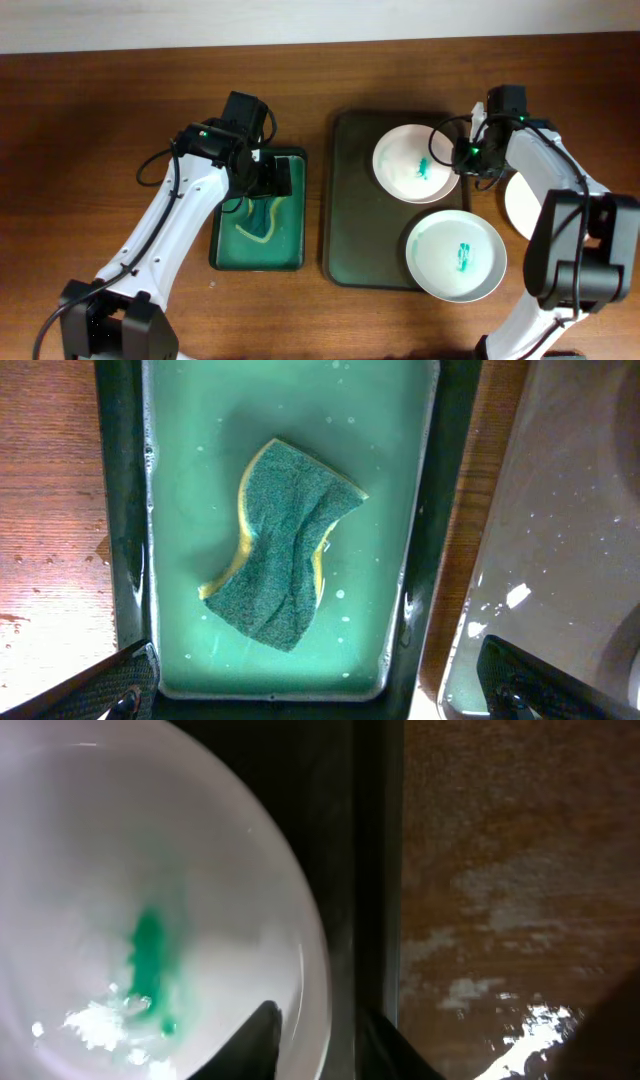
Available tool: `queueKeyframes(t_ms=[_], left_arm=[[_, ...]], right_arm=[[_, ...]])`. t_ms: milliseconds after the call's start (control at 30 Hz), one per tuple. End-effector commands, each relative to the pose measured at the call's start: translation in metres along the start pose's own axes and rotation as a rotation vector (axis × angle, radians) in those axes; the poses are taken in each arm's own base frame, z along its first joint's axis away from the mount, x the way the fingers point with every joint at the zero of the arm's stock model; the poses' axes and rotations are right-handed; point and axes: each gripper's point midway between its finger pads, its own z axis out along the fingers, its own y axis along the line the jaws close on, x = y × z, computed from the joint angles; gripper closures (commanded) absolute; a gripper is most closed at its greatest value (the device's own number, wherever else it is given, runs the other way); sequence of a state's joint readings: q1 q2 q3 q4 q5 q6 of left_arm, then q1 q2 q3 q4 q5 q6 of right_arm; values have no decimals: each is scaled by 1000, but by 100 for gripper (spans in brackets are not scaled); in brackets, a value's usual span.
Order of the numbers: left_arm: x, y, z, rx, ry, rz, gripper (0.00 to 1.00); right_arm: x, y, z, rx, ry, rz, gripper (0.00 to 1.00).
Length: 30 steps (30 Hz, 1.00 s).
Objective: Clean dirty plates on tray and stack at the side
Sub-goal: 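Move right gripper back and grasp the rim of the next white plate, then grasp the sponge again with the left gripper and lift it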
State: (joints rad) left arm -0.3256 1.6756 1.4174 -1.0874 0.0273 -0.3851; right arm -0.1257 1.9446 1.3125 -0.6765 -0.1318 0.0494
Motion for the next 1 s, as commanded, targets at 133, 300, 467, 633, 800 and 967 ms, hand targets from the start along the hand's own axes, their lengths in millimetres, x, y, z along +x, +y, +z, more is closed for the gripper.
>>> queueKeyframes(t_ms=[133,300,467,633,800,967], left_arm=[[-3,-2,-6,21,-16,2,1],[-3,-2,-6,17,-17,2,0],[-2,-1,-6,15,-14,2,1],[-3,4,-6,-15,-21,16,1],[2,9,8,-35,-9,16,0],[9,13,59,-28,-25,16,21]], right_arm=[[14,11,17,-74,78,-1,96],[40,36,9,-144,182,-15,96],[54,40,11,-37,228,-13,93],[35,40,-10,-56,160,0,73],[26,69,-97,-183,7,-45,73],[51,81,-144,-212,-3,-67,73]])
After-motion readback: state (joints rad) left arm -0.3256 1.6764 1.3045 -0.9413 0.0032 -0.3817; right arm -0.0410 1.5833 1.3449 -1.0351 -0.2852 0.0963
